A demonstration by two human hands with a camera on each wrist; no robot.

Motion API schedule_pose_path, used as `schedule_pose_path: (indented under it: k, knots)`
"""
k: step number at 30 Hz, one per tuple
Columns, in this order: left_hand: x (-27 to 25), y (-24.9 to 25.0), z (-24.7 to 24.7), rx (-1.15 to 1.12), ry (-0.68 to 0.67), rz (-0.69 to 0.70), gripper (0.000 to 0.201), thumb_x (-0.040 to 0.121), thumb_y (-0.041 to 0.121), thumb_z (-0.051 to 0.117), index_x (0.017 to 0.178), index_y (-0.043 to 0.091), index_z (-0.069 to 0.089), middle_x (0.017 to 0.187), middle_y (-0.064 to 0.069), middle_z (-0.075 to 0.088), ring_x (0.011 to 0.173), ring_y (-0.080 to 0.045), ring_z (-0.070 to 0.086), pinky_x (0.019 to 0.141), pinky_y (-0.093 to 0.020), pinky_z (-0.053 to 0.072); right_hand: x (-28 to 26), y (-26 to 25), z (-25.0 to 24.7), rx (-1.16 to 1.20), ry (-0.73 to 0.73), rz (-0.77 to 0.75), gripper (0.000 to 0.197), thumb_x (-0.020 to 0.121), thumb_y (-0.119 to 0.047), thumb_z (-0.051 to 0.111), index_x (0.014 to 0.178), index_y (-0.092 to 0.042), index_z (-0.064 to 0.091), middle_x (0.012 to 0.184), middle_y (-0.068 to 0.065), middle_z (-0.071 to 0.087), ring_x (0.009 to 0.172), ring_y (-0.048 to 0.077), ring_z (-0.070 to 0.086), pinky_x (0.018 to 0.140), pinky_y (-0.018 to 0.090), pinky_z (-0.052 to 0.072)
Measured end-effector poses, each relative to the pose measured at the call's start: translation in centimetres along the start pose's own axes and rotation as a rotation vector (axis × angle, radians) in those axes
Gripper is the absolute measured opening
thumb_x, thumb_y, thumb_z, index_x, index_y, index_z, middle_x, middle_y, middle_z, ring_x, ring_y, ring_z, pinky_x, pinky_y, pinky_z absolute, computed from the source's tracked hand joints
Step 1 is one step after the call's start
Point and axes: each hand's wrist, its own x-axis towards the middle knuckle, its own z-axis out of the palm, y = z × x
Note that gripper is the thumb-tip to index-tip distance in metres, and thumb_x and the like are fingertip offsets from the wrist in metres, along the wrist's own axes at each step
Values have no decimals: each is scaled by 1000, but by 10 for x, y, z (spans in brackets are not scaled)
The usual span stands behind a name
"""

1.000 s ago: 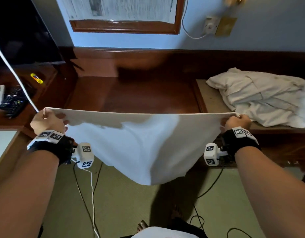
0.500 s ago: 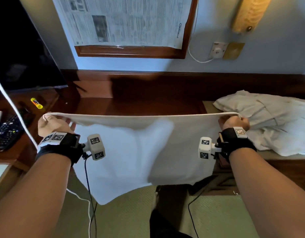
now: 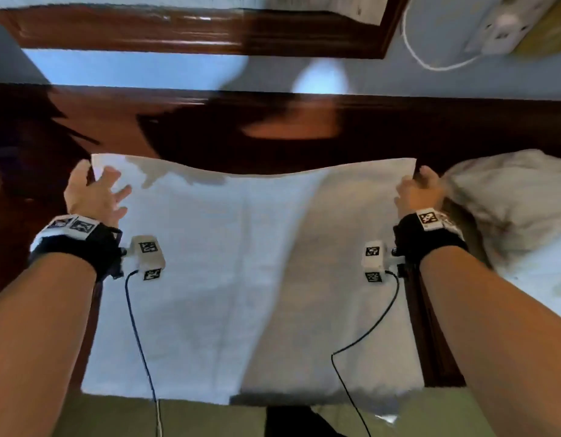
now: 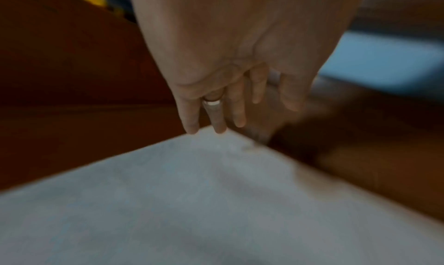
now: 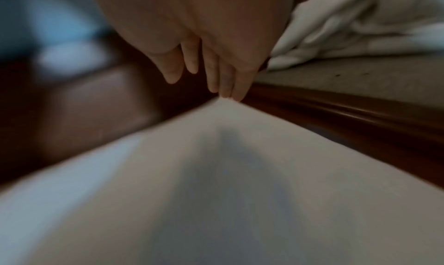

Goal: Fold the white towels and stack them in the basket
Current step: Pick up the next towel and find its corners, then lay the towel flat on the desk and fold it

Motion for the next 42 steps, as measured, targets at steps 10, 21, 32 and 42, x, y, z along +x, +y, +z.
schedule_pose_path:
  k: [10,21,32,42]
  knots:
    - [-61,-175,-15,1548,-599,-24,99,72,95,38,139,63,-27,159,16,-36,153,-31,-12,116,-65,16,-78,173,-14,-1425,-693,-139,81,92,-72,24,152,-37,-19,158,2,-35,147,42,-21,115,67,7]
    - [37,-132,32,1456,-651,104,120,58,90,60,154,53,-1,167,10,-17,154,-32,-9,119,-66,11,4,138,59,-1364,-622,-169,81,92,-70,33,154,-38,-8,162,0,-25,148,36,-20,116,66,3]
    - [-68,-181,-30,1574,-695,76,93,70,99,12,141,60,-32,155,12,-43,152,-39,-14,112,-75,16,-98,173,-14,-1403,-755,-110,81,86,-79,17,147,-47,-25,155,2,-40,144,38,-30,114,70,3]
    - [23,-147,27,1498,-695,174,100,74,87,42,152,54,-11,164,14,-25,154,-33,-11,114,-74,10,-28,141,58,-1347,-644,-143,79,91,-72,32,152,-45,-11,161,2,-28,147,35,-25,116,66,-1]
